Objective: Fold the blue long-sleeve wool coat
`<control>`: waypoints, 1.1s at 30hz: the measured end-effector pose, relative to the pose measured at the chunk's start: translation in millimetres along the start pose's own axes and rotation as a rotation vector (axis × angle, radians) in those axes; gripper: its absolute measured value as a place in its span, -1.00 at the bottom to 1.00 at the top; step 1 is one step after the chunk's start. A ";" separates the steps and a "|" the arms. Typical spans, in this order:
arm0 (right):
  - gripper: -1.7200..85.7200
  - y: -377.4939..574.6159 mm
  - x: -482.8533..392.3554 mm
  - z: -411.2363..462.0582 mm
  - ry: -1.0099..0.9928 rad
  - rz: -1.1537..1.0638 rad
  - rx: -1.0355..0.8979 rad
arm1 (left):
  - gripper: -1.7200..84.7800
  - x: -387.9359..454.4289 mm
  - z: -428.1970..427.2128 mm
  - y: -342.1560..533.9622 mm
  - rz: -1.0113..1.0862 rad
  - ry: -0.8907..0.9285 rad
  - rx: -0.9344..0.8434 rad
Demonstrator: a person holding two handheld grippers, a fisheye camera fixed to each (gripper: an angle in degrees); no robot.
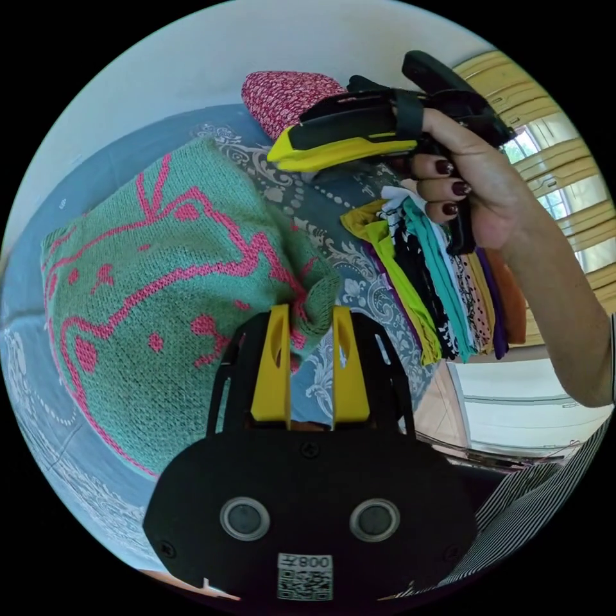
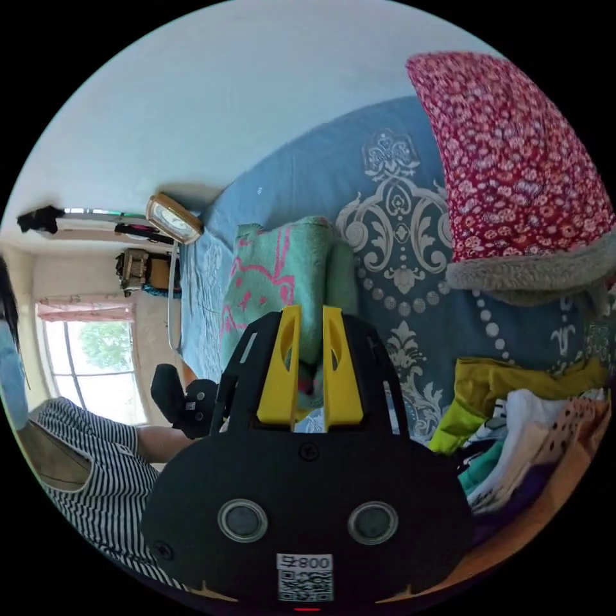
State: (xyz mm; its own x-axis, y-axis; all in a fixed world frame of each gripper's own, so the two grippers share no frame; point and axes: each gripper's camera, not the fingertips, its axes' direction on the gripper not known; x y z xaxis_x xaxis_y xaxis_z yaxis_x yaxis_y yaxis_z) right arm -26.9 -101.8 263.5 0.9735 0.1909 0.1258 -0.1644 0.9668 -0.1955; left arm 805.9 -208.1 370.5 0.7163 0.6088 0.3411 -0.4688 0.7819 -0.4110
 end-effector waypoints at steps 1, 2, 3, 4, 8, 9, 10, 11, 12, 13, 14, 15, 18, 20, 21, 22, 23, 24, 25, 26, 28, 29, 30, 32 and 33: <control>-0.85 11.0 -20.7 -1.1 -0.010 -0.054 -0.008 | -0.73 5.0 -2.0 2.0 0.011 -0.018 0.012; -0.87 16.2 -30.2 1.3 -0.015 -0.082 -0.022 | -0.73 8.3 -4.4 4.9 0.015 -0.027 0.025; -0.90 26.0 -46.8 10.7 -0.024 -0.132 -0.064 | -0.73 9.5 -5.8 6.6 0.015 -0.028 0.033; -0.92 34.8 -59.2 24.8 -0.014 -0.179 -0.122 | -0.73 10.9 -8.3 9.9 0.015 -0.029 0.048; -0.95 55.3 -64.3 66.4 0.162 -0.227 -0.275 | -0.75 8.7 -9.8 23.8 0.036 -0.007 0.053; -0.95 60.6 -60.4 71.8 0.178 -0.230 -0.293 | -0.76 6.8 -10.8 27.0 0.034 -0.006 0.056; -0.95 63.7 -55.2 70.8 0.146 -0.215 -0.298 | -0.76 1.2 -14.2 34.4 0.023 -0.010 0.063; -0.95 65.0 -52.9 67.8 0.124 -0.205 -0.292 | -0.77 -7.5 -19.1 43.5 -0.003 -0.026 0.076; -0.96 67.4 -49.8 59.6 0.086 -0.185 -0.284 | -0.77 -12.6 -21.5 48.5 -0.019 -0.037 0.084; -0.96 71.0 -51.1 49.5 0.072 -0.182 -0.272 | -0.78 -24.8 -23.8 58.6 -0.059 -0.058 0.092; -0.96 73.7 -53.6 43.9 0.076 -0.188 -0.261 | -0.80 -39.6 -20.0 68.0 -0.109 -0.069 0.077; -0.96 80.1 -60.6 33.9 0.097 -0.205 -0.246 | -0.80 -47.4 -15.2 72.1 -0.129 -0.068 0.058; -0.96 99.9 -80.7 19.7 0.128 -0.252 -0.232 | -0.89 -79.8 14.7 89.4 -0.168 -0.041 0.011; -0.96 112.5 -89.9 19.4 0.108 -0.272 -0.252 | -0.92 -92.9 24.8 95.7 -0.170 -0.014 0.012; -0.96 121.4 -93.4 22.3 0.118 -0.285 -0.267 | -0.92 -94.3 27.1 97.5 -0.165 -0.024 0.006; -0.96 130.6 -92.8 29.1 0.168 -0.293 -0.292 | -0.92 -98.0 31.4 102.7 -0.165 -0.038 0.000; -0.96 135.0 -90.6 32.8 0.196 -0.292 -0.303 | -0.91 -103.6 33.7 110.2 -0.170 -0.024 0.001; -0.95 142.4 -84.0 37.2 0.210 -0.278 -0.319 | -0.90 -107.4 33.8 114.7 -0.175 -0.007 0.003; -0.95 147.5 -77.3 34.1 0.170 -0.250 -0.321 | -0.88 -117.0 30.6 125.9 -0.199 0.035 0.026; -0.95 150.0 -74.9 29.5 0.150 -0.237 -0.311 | -0.85 -128.6 22.2 141.0 -0.232 0.058 0.073; -0.94 164.3 -67.4 5.5 0.123 -0.206 -0.257 | -0.79 -149.9 7.8 167.1 -0.283 0.074 0.143; -0.94 168.6 -64.6 -0.8 0.128 -0.191 -0.240 | -0.75 -169.3 0.9 186.9 -0.353 0.070 0.176; -0.92 178.6 -56.7 -14.8 0.138 -0.152 -0.198 | -0.73 -180.4 -1.0 197.3 -0.396 0.069 0.187; -0.89 194.8 -41.3 -35.1 0.140 -0.088 -0.131 | -0.63 -228.1 3.1 239.4 -0.549 0.113 0.209; -0.84 205.1 -29.3 -44.4 0.140 -0.048 -0.099 | -0.61 -240.1 7.2 249.5 -0.588 0.130 0.207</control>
State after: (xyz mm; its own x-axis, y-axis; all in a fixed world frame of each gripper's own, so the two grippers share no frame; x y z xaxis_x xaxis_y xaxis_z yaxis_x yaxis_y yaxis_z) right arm -82.1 83.3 176.6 0.9937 0.1125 0.0017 -0.1072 0.9516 -0.2879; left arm 513.3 -158.2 192.1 0.9351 0.0584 0.3495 -0.0587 0.9982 -0.0098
